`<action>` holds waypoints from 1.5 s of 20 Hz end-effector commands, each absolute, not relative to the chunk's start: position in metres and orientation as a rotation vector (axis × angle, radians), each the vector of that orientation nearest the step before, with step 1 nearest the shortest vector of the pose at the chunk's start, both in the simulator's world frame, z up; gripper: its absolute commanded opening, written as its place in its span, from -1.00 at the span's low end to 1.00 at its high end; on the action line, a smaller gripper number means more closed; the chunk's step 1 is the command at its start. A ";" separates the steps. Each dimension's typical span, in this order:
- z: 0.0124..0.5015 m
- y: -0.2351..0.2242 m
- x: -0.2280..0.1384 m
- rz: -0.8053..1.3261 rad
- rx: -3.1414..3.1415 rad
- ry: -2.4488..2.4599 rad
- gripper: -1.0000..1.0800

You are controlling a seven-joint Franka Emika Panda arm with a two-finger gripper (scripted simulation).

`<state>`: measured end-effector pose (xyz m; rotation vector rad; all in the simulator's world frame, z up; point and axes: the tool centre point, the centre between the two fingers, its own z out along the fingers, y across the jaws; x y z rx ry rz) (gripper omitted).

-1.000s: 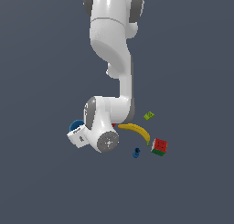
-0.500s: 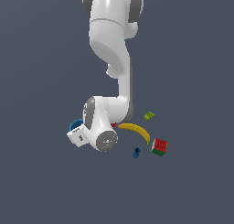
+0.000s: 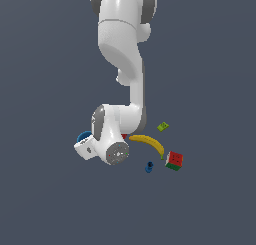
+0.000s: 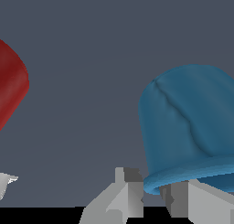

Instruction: Pick up a designated object from a clutter of objects.

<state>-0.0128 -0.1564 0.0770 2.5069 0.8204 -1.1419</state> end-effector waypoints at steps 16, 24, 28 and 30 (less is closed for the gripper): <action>0.178 -0.053 -0.041 -1.140 2.502 0.826 -1.00; 0.248 0.017 -0.059 -1.141 2.501 0.828 -1.00; 0.282 0.052 -0.068 -1.142 2.501 0.830 -1.00; 0.299 0.069 -0.072 -1.142 2.501 0.831 -1.00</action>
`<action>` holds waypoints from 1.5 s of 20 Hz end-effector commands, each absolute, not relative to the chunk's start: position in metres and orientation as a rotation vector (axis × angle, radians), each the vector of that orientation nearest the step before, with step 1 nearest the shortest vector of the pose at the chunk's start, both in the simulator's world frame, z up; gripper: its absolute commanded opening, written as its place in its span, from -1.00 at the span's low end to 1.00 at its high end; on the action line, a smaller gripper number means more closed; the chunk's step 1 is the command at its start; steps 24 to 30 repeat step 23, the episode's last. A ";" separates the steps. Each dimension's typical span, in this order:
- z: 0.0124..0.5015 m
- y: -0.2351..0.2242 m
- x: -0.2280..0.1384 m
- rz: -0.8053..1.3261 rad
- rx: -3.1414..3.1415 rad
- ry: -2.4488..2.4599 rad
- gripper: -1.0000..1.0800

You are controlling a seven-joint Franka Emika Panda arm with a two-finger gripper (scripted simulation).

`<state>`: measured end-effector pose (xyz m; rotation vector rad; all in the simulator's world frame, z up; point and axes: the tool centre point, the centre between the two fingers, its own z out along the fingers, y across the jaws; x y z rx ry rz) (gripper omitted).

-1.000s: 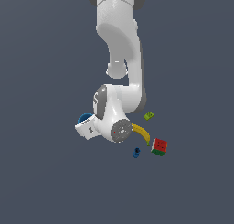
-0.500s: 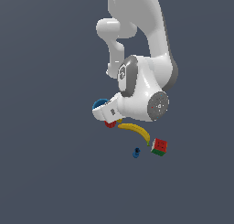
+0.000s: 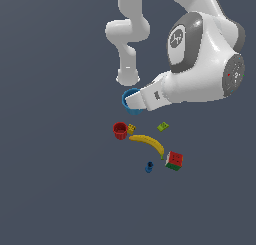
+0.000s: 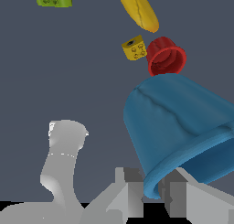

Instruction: Pick up a designated object from a clutter of objects.

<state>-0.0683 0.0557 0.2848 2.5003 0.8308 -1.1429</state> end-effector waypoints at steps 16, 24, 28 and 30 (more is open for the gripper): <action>0.388 0.161 -0.089 -1.141 2.504 0.825 -1.00; 0.394 0.168 -0.089 -1.140 2.505 0.824 -1.00; 0.394 0.168 -0.089 -1.140 2.505 0.824 -1.00; 0.394 0.168 -0.089 -1.140 2.505 0.824 -1.00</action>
